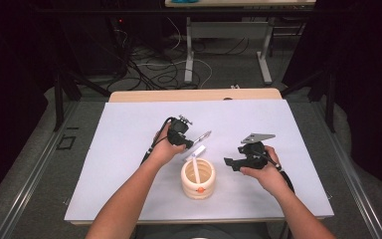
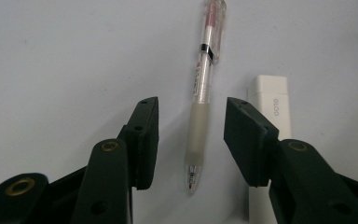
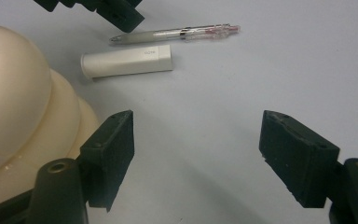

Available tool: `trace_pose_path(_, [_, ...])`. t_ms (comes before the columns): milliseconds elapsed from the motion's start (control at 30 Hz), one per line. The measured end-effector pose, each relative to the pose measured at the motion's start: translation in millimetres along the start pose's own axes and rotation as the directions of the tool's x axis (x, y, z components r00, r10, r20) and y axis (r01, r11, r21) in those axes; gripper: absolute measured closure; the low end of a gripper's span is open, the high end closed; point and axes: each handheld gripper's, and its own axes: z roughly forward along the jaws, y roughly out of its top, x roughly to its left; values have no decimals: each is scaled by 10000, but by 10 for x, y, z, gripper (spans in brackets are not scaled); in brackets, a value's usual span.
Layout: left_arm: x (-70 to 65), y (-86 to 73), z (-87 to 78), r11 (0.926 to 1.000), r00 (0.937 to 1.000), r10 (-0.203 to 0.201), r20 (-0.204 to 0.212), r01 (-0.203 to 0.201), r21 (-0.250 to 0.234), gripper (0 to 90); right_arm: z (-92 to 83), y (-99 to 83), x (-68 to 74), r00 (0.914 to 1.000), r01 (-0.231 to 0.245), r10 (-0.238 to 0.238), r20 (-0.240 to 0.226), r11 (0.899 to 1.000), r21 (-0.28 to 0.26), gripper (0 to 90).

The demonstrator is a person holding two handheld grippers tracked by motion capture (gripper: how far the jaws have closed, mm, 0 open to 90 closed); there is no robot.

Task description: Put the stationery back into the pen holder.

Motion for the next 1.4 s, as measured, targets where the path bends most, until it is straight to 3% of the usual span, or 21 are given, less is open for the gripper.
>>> trace_pose_path(133, [-17,5,29,9997,9999,-98,139,95,215,603,9,-3,6,10000,10,-10,-12,10000,-15,264])
trace_pose_path(633, [-32,3,134,9970,10000,-31,25,29,768,692,16,-10,9,10000,48,-48,-14,10000,48,264])
trace_pose_path(767, [-53,1,163,9952,9996,270,115,-280,935,698,18,-12,10,10000,9,-9,-44,10000,63,263])
trace_pose_path(1400, [-69,3,178,9926,9977,674,-12,-670,1010,795,39,-24,12,10000,68,-68,-58,10000,57,264])
